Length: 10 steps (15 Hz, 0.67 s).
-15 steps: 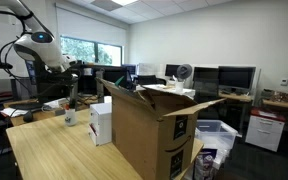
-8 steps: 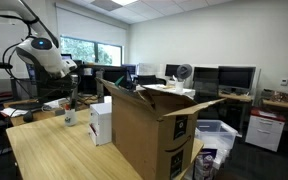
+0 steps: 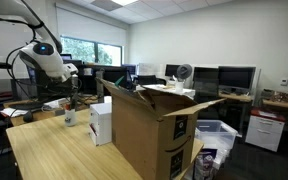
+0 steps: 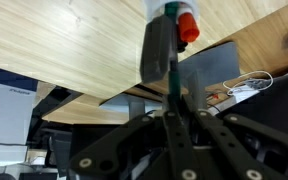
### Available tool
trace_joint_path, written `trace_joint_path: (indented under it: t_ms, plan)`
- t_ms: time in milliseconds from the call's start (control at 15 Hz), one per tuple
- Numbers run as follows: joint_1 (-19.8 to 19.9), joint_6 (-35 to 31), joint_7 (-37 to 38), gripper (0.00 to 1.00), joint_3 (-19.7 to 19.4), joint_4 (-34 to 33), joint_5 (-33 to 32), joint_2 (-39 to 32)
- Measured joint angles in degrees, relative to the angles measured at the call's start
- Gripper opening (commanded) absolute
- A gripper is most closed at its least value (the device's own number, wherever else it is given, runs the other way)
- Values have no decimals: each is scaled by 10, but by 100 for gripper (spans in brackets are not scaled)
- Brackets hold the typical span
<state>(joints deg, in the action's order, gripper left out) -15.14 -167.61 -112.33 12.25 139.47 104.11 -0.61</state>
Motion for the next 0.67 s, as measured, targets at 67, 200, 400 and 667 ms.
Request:
trace_joint_path:
  t_ms: [67,200,400,667]
  plan:
    - [0,4,0,7,-2,0,0,-3]
    - [1,13,0,7,-8,0,0,-11]
    - [1,31,-2,36,-20,0,0,-26]
    - [1,45,-2,51,-27,0,0,-32]
